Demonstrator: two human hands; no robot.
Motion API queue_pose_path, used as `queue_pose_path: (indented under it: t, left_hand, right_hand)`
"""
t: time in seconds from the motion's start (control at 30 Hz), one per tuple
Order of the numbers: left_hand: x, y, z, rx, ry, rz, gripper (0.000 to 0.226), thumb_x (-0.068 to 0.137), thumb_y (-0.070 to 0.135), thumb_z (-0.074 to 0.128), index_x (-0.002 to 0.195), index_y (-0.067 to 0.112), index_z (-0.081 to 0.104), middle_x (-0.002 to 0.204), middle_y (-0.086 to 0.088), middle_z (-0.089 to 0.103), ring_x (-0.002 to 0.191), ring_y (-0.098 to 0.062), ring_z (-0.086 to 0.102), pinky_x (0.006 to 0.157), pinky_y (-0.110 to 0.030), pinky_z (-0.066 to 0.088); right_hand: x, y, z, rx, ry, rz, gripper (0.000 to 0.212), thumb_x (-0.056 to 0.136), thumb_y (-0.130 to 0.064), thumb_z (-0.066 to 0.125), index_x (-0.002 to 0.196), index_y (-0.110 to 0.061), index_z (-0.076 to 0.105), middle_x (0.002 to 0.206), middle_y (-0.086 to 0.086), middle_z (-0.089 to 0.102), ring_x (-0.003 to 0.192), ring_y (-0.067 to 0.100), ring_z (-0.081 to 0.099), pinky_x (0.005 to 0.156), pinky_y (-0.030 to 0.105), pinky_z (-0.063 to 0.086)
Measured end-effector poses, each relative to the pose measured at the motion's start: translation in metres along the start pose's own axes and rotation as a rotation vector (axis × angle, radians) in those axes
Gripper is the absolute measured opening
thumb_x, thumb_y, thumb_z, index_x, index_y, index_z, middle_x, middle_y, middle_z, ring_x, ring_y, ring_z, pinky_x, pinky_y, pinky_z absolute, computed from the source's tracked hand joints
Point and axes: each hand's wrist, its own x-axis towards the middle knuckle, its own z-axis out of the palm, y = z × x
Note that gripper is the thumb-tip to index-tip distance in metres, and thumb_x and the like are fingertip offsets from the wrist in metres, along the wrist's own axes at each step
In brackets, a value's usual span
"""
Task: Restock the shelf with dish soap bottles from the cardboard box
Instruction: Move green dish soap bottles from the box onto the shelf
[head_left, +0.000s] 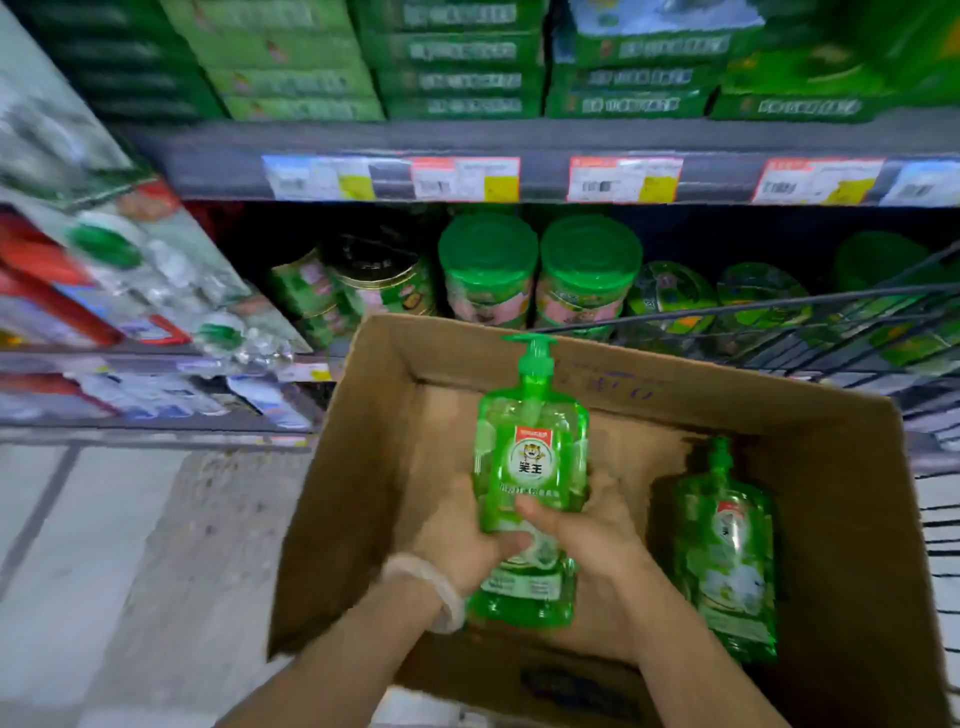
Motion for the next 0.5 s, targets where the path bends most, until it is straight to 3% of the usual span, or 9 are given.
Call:
queue_pose_path:
  t: [0.1,0.2,0.3,0.5]
  left_hand:
    - [-0.029,0.010,-0.050,-0.015,0.104,0.112,0.046,0.069,0.016,0.081,0.091,0.033,0.044,0.097,0.006,0.063,0.094,-0.014,0.062,0.089,-0.030,0.048]
    - [-0.069,0.015,-0.100,-0.051,0.220,0.201,0.061,0.066,0.017,0.083,0.115,0.019,0.046,0.112,-0.002,0.064,0.103,-0.020,0.063,0.095,-0.042,0.049]
    - [-0.115,0.009,-0.154,-0.097,0.333,0.295,0.065,0.064,0.019,0.084,0.118,0.019,0.048,0.109,0.001,0.065,0.102,-0.018,0.064,0.093,-0.043,0.050]
    - [-0.202,-0.022,-0.261,-0.140,0.515,0.391,0.068,0.056,0.021,0.087,0.113,0.023,0.050,0.102,0.005,0.068,0.094,-0.012,0.066,0.086,-0.033,0.053]
  right_hand:
    - [-0.033,-0.047,0.036,0.000,-0.056,-0.169,0.043,0.056,-0.027,0.088,0.089,-0.022,0.059,0.090,0.002,0.071,0.080,0.015,0.068,0.081,0.036,0.055]
    - [-0.078,-0.085,0.076,0.035,-0.029,-0.332,0.052,0.065,-0.011,0.083,0.099,-0.021,0.045,0.087,-0.007,0.063,0.077,0.008,0.062,0.071,0.028,0.051]
    - [-0.122,-0.117,0.124,0.046,-0.074,-0.461,0.055,0.067,-0.004,0.081,0.106,-0.020,0.045,0.088,-0.006,0.064,0.076,0.004,0.062,0.062,0.019,0.052]
    - [-0.199,-0.156,0.234,0.034,-0.175,-0.650,0.054,0.065,-0.007,0.082,0.101,-0.026,0.047,0.097,-0.002,0.067,0.090,0.017,0.066,0.087,0.041,0.053]
